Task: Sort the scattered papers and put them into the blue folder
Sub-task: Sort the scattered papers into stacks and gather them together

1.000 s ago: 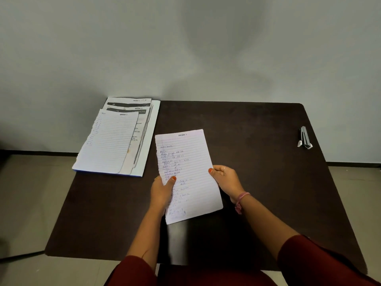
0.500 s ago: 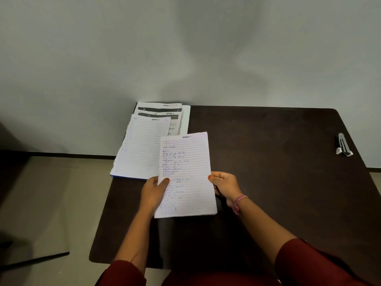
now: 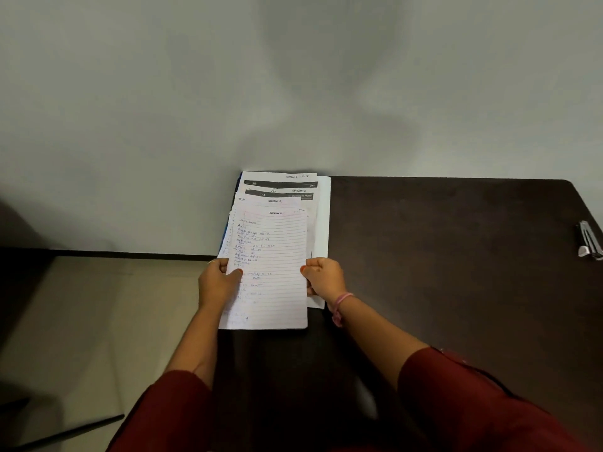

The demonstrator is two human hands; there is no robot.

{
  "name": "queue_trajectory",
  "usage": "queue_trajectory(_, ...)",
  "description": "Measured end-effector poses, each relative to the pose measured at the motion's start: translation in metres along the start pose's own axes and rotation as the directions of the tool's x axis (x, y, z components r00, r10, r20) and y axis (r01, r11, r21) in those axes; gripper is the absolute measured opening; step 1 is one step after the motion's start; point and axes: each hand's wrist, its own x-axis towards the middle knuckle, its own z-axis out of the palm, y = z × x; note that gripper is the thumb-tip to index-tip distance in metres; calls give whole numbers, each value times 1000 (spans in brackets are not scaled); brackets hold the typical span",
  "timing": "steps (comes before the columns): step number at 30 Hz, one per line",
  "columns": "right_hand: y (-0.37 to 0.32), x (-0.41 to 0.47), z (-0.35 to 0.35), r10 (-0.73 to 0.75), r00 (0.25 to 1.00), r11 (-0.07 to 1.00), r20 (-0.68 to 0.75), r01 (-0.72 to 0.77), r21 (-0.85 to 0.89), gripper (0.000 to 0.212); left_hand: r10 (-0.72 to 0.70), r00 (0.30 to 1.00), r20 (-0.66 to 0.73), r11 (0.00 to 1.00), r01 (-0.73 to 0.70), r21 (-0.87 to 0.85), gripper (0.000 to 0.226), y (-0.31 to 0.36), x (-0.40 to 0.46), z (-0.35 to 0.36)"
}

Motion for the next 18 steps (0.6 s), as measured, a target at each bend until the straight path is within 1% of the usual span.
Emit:
queue_trajectory(4, -7, 13, 17, -27, 1000, 994, -16, 25, -103, 22, 29, 1000, -1, 999, -29, 42, 33, 0, 24, -6)
queue_trajectory(9, -13, 24, 31, -68, 997, 977, -35, 60, -204, 15, 33, 999, -7, 995, -32, 92, 33, 0, 42, -7)
queue_trajectory(11, -16, 25, 33, -50, 998, 975, -24, 44, -216, 20, 33, 999, 1, 990, -33, 138, 34, -3, 48, -9)
queue_trajectory(14, -16, 27, 34, 26, 999, 973, -31, -32, -230, 32, 33, 999, -9, 968, -29, 251, 42, -11, 58, -14)
queue_trajectory(16, -16, 28, 30, 1, 998, 956, -61, -18, -291, 34, 5, 1000, -30, 952, 4, 307, 51, -13, 61, -16)
queue_trajectory(18, -16, 29, 21, -71, 992, 931, -107, 27, -363, 38, -24, 999, -47, 956, 36, 293, 55, -13, 63, -20)
